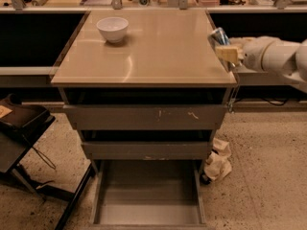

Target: Pick redbull can from bottom drawer and place on counter

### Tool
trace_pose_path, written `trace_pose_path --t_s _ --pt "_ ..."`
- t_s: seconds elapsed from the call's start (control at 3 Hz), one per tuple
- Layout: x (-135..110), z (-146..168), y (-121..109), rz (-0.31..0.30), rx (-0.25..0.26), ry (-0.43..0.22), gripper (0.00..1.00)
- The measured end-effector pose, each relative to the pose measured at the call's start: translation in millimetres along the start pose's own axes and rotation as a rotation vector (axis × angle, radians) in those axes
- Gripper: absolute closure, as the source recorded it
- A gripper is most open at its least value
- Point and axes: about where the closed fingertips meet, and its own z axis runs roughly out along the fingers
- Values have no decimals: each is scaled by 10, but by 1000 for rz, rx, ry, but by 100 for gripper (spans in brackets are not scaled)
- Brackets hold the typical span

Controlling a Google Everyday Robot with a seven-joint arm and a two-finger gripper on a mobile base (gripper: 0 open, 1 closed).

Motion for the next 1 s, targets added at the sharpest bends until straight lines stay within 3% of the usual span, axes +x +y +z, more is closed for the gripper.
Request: trace_pose_path --t_s 0.33,0.67,1.0 --pt "-502 574 186 -23 -118 -21 100" --pt "-797 1084 548 -92 -261 2 100" --pt "-924 1105 743 -134 -338 1 100"
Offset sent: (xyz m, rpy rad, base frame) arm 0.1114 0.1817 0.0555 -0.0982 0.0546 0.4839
